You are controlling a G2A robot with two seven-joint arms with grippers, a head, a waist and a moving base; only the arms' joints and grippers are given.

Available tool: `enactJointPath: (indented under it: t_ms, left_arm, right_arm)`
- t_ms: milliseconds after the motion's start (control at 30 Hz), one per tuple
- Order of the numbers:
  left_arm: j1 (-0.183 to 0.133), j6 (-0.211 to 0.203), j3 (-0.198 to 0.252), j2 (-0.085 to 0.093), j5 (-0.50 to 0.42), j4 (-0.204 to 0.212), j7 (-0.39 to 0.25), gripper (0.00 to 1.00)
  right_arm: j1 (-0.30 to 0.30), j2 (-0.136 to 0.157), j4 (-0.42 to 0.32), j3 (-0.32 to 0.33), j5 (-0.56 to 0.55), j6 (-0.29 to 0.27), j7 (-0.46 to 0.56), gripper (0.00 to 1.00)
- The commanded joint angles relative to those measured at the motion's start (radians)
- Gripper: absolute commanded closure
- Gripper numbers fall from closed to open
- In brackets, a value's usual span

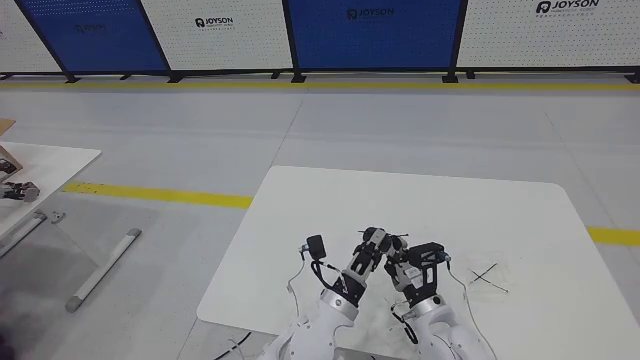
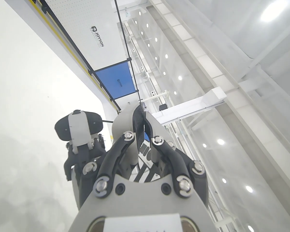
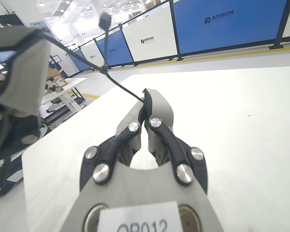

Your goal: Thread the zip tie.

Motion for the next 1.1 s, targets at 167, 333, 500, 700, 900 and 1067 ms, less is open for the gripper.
enactJointPath:
  t_ms: [167,333,500,700,900,1067]
  left_arm:
    - [0.033,-0.024,-0.008,0.005,0.017,-0.042,-0.002,1.0]
    - [0.043,-0.035,-0.012,0.007,0.023,-0.049,-0.002,1.0]
    - [0.049,-0.048,-0.014,0.009,0.026,-0.053,0.0,1.0]
    - [0.059,-0.047,-0.019,0.011,0.03,-0.058,0.003,1.0]
    - [0.029,-0.02,-0.045,0.006,0.017,-0.031,0.074,1.0]
    - [-0.005,0.004,-0.07,0.002,-0.032,0.023,0.096,1.0]
  right_arm:
    - [0.0,0.0,0.003,-0.001,-0.006,-0.005,-0.005,1.0]
    - [0.001,0.0,0.008,-0.001,-0.007,-0.011,-0.01,1.0]
    - [0.002,0.0,0.012,0.001,-0.005,-0.016,-0.013,1.0]
    - [0.001,0.0,0.012,0.002,0.008,-0.021,-0.012,1.0]
    - [-0.03,0.005,-0.023,0.042,0.075,-0.049,-0.05,0.0]
    - [-0.096,0.022,-0.078,0.129,0.133,-0.11,-0.096,0.0]
